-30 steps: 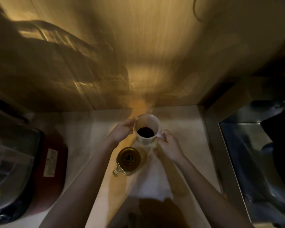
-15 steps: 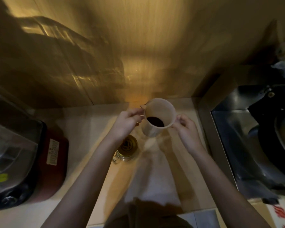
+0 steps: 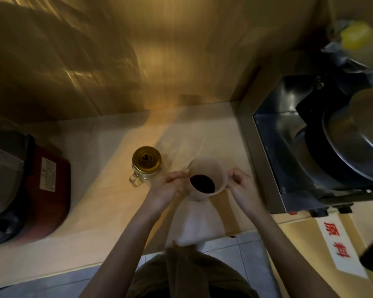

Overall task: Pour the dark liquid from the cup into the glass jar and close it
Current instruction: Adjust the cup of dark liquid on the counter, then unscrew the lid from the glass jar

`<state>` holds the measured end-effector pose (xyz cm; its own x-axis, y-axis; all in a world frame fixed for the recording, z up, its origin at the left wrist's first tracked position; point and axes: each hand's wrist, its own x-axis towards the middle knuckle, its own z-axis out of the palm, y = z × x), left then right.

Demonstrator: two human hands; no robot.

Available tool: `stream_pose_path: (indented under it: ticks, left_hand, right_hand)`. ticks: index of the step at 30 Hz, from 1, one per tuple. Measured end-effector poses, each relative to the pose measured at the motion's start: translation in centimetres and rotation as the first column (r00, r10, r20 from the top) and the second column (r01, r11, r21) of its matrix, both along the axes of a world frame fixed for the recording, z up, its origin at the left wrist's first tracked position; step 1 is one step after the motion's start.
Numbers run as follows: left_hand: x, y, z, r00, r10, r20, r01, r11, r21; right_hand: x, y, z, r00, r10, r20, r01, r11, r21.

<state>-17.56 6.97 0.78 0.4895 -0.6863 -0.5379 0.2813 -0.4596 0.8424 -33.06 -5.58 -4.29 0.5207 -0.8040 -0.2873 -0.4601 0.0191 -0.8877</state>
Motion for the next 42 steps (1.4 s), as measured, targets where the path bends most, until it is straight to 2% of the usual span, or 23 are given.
stream_pose_path:
  ticks: [7,17,19,20,22,25,29,31,34,38,42]
  left_hand:
    - [-1.7,1.3,-1.9,1.0,-0.007,-0.013,0.007,0.999,0.032]
    - [-1.5,1.8,-2.8,0.999,-0.006,-0.043,0.009,0.998,0.061]
    - [-1.1,2.0,-3.0,1.0,-0.005,0.005,0.005,0.998,0.07]
    - [-0.9,2.3,-3.1,0.997,-0.004,0.074,-0.001,0.998,0.068]
    - [-0.3,3.2,-3.2,0.964,0.007,0.266,-0.022,0.998,0.053]
    - [0.9,4.9,-2.9,0.843,0.093,0.529,-0.121,0.993,0.017]
    - [2.5,6.2,-3.7,0.646,0.166,0.745,-0.263,0.965,0.013]
    - [3.3,6.3,-4.8,0.651,0.131,0.747,-0.271,0.96,0.068]
    - [4.6,6.1,-6.2,0.707,0.041,0.705,-0.205,0.967,0.149]
    - [6.0,5.0,-7.3,0.75,-0.064,0.658,-0.105,0.971,0.214]
    - [7.0,4.1,-8.1,0.77,-0.063,0.635,-0.079,0.978,0.193]
  right_hand:
    - [-1.4,1.9,-2.2,0.992,0.019,-0.124,-0.014,0.999,0.039]
    - [-1.1,1.3,-1.2,0.991,0.027,-0.132,-0.017,0.997,0.073]
    - [-0.9,0.8,-0.8,0.975,0.072,-0.21,-0.079,0.997,-0.023]
    - [-0.8,0.5,-0.6,0.963,0.09,-0.254,-0.121,0.987,-0.107]
    - [-0.2,-0.1,0.2,0.948,0.094,-0.303,-0.179,0.947,-0.265]
    - [2.3,-0.6,1.7,0.942,0.154,-0.3,-0.274,0.868,-0.415]
    - [7.2,0.4,3.5,0.899,0.347,-0.267,-0.437,0.762,-0.478]
    - [9.7,1.4,4.1,0.854,0.456,-0.252,-0.52,0.713,-0.471]
    - [13.1,2.9,3.9,0.719,0.571,-0.396,-0.695,0.581,-0.424]
    - [15.9,4.0,2.9,0.596,0.584,-0.551,-0.802,0.453,-0.388]
    - [16.8,4.2,2.1,0.552,0.572,-0.607,-0.833,0.36,-0.419]
